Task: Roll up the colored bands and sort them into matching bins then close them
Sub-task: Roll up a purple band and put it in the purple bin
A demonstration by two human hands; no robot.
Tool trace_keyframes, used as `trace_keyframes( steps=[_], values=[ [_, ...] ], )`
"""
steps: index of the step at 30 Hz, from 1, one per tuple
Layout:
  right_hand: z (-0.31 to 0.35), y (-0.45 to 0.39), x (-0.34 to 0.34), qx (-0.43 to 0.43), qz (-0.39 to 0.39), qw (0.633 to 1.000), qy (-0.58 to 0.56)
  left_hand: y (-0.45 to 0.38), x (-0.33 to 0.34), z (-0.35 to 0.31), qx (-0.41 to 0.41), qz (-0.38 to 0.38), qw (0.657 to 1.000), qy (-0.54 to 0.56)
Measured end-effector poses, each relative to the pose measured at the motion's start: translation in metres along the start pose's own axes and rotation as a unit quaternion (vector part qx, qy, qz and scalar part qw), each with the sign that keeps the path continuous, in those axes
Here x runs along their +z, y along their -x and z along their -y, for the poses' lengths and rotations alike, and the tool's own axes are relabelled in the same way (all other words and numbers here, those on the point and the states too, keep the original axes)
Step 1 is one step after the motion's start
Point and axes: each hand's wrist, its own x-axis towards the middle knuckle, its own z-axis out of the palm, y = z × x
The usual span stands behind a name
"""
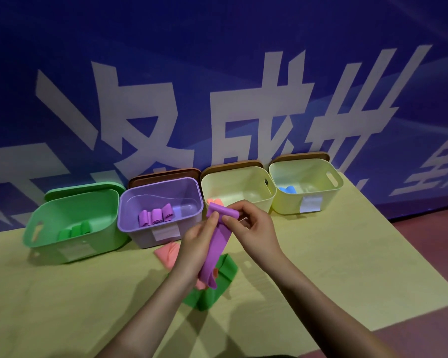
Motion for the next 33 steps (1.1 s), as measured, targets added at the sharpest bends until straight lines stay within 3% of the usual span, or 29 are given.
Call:
trace_keyframes(
  steps=[4, 8, 14, 17, 21, 24, 27, 30, 33],
  values=[
    [-0.006, 0.0, 0.009, -0.019, -0.039, 0.997, 0.061, -0.002, -0.004, -0.003, 0.003, -0.001, 1.0, -0.011],
    [-0.016, 0.002, 0.019, -0.093, -0.043, 0.982, 0.16, -0.008, -0.011, 0.0, 0.004, -0.038, 0.999, -0.025],
    [-0.022, -0.012, 0.035, -0.211, 0.03, 0.929, 0.304, -0.018, -0.027, -0.007, -0.005, -0.078, 0.997, -0.025],
    [-0.017, -0.024, 0.034, -0.238, 0.076, 0.922, 0.296, -0.022, -0.031, -0.012, -0.03, -0.086, 0.995, 0.028],
    [-0.017, -0.028, 0.023, -0.232, 0.134, 0.927, 0.262, -0.021, -0.035, -0.015, -0.058, -0.04, 0.997, 0.04],
    [-0.017, -0.021, 0.022, -0.176, 0.128, 0.959, 0.18, -0.019, -0.038, -0.012, -0.067, -0.009, 0.996, 0.061],
    [-0.014, -0.015, 0.028, -0.053, 0.083, 0.992, 0.085, -0.014, -0.035, -0.01, -0.03, 0.003, 0.997, 0.065],
    [-0.01, -0.01, 0.028, 0.093, 0.077, 0.992, -0.033, -0.011, -0.028, -0.01, -0.004, -0.001, 0.999, 0.052],
    [-0.014, -0.001, 0.018, 0.128, 0.09, 0.985, -0.076, -0.01, -0.023, -0.006, 0.016, -0.009, 0.999, -0.036]
  ],
)
